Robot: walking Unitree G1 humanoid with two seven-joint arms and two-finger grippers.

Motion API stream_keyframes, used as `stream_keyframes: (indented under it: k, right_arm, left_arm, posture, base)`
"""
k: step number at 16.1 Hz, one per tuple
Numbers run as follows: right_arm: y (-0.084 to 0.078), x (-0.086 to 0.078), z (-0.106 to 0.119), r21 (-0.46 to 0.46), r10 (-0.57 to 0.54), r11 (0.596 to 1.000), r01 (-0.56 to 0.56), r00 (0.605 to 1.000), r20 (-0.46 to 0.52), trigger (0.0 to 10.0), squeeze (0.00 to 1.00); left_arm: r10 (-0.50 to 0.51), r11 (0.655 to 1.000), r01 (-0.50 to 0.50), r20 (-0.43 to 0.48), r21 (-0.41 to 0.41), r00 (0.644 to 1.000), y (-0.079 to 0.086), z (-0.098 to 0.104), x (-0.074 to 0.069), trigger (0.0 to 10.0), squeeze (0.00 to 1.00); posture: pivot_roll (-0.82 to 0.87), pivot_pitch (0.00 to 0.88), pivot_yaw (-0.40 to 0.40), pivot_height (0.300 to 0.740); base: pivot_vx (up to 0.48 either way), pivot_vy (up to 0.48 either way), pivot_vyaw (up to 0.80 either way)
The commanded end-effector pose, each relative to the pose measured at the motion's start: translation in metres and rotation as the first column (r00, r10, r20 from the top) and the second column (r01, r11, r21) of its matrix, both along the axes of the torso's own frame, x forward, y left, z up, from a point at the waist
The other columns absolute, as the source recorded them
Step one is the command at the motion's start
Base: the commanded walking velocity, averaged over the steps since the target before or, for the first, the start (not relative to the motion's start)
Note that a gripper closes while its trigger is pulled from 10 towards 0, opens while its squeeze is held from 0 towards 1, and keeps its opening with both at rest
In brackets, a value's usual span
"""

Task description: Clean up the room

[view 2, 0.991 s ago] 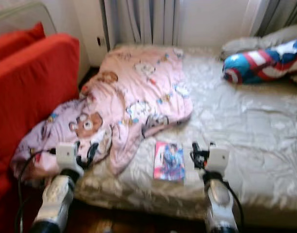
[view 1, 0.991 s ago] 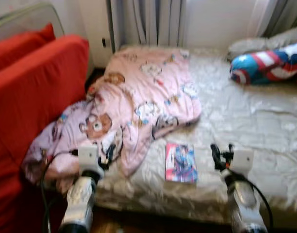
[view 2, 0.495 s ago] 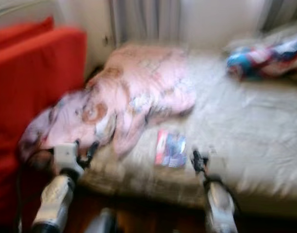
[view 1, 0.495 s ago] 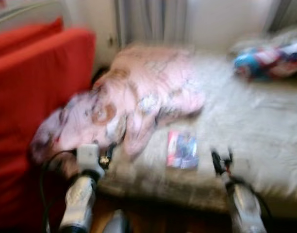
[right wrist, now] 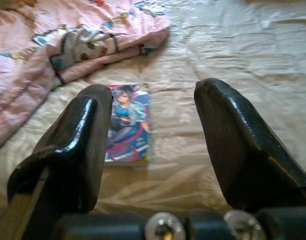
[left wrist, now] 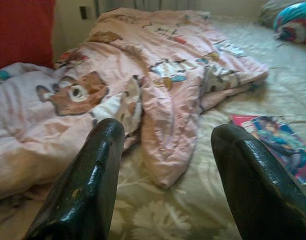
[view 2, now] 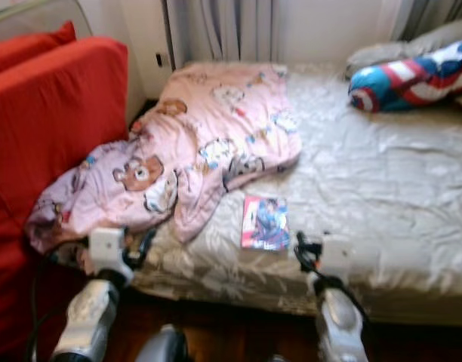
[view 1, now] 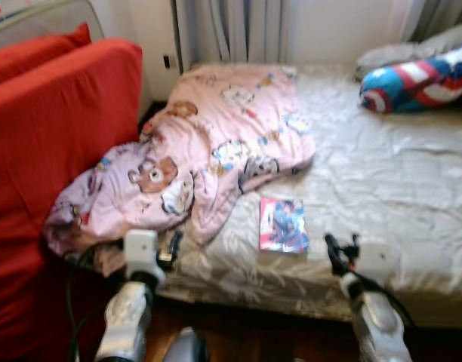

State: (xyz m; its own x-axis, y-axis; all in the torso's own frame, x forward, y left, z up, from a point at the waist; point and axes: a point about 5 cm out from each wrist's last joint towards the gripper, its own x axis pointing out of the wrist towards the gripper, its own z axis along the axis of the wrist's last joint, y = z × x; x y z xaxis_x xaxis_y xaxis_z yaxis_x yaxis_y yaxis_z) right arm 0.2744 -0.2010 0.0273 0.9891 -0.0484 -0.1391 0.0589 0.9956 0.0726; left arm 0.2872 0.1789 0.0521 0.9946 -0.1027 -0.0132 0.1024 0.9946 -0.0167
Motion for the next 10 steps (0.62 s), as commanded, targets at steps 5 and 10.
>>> stream_keyframes:
  k: [5,10]
  right_arm:
    - [0.0061,0.0023,-0.0004,0.010,0.014,1.000,-0.014,1.000,-0.017,10.0,0.00]
    - [0.0073,0.0028,-0.0009,0.015,0.014,1.000,-0.013,1.000,-0.015,10.0,0.00]
  left_arm:
    - [0.015,1.000,-0.015,-0.013,-0.003,1.000,0.0044,-0.0002,-0.0011,10.0,0.00]
    - [0.020,1.000,-0.020,-0.019,0.000,1.000,0.0049,-0.0011,-0.0029,10.0,0.00]
  posture:
    - [-0.01,0.089,-0.005,0.654]
    - [-0.01,0.101,-0.003,0.634]
  base:
    - [0.000,0.000,0.00]
    - [0.000,0.000,0.00]
